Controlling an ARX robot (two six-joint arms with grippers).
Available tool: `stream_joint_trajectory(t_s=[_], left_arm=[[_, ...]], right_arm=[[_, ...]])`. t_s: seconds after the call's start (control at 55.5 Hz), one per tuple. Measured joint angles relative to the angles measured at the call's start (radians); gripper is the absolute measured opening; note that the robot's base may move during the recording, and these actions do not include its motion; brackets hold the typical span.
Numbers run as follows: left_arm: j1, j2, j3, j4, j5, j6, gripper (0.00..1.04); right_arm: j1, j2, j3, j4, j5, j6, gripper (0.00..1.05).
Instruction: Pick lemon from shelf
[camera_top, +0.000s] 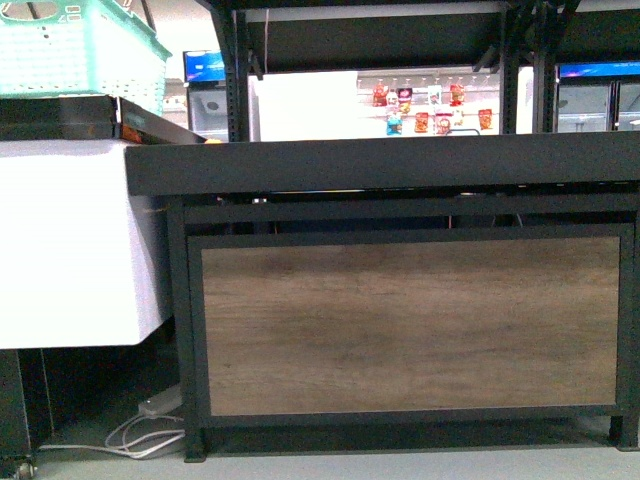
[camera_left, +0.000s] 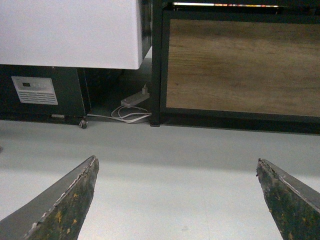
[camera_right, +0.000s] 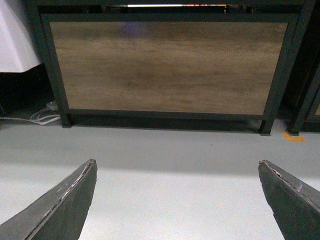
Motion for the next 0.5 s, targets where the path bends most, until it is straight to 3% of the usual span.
stream_joint_trajectory(t_s=[0.504], left_arm=[[0.0, 0.0, 0.0, 0.0, 0.0, 0.0, 0.97]], right_arm=[[0.0, 0.0, 0.0, 0.0, 0.0, 0.0, 0.97]])
